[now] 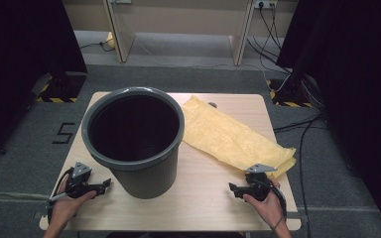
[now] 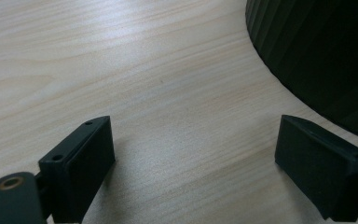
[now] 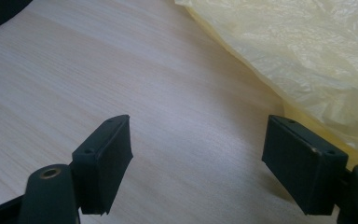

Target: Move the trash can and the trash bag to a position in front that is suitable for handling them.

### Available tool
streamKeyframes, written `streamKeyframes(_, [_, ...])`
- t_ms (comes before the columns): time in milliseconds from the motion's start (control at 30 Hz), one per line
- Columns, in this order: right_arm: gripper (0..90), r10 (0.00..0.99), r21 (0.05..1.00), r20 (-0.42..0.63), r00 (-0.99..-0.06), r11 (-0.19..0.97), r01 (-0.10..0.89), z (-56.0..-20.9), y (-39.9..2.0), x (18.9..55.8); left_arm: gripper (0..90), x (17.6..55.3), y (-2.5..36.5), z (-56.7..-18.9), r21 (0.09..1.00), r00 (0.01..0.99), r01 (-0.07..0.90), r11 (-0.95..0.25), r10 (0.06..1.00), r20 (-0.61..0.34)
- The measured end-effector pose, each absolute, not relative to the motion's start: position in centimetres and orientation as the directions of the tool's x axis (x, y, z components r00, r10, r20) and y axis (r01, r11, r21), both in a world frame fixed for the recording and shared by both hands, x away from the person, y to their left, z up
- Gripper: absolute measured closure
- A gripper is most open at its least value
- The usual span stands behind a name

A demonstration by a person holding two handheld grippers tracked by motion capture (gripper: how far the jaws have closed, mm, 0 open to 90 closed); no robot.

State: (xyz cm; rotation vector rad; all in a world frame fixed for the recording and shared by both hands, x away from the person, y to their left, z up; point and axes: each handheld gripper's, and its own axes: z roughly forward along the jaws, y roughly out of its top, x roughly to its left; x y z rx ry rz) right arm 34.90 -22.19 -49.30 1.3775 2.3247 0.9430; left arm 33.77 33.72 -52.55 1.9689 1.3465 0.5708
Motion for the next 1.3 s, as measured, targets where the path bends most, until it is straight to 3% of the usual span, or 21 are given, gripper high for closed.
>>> streamKeyframes(400, [22.0, 0.852, 0.659, 0.079, -0.518, 0.345, 0.668, -49.4, -21.8, 34.9, 11.3, 33.6, 33.7, -52.5, 0.74, 0.377, 0.63, -0.238, 0.926, -0.023])
streamKeyframes(500, [21.6, 0.847, 0.658, 0.082, -0.525, 0.349, 0.667, -49.4, -21.7, 34.9, 16.2, 33.5, 33.7, -52.2, 0.75, 0.388, 0.63, -0.203, 0.919, -0.077])
streamKeyframes(800, [21.6, 0.853, 0.658, 0.082, -0.516, 0.342, 0.671, -49.6, -21.9, 35.0, 16.2, 31.5, 31.9, -50.0, 0.836, 0.481, 0.525, -0.16, 0.866, -0.137])
streamKeyframes(867, [21.6, 0.852, 0.658, 0.083, -0.518, 0.344, 0.67, -49.6, -21.9, 35.0, 16.8, 30.9, 31.3, -49.6, 0.841, 0.497, 0.504, -0.196, 0.862, -0.097])
streamKeyframes(1033, [21.7, 0.852, 0.654, 0.077, -0.518, 0.349, 0.671, -49.6, -21.8, 35.0, 16.0, 29.8, 30.0, -49.5, 0.842, 0.527, 0.505, -0.188, 0.84, -0.128])
streamKeyframes(1300, [22.1, 0.852, 0.648, 0.076, -0.519, 0.353, 0.674, -49.8, -21.7, 35.1, 14.1, 29.5, 27.5, -49.7, 0.824, 0.55, 0.504, -0.26, 0.832, -0.074])
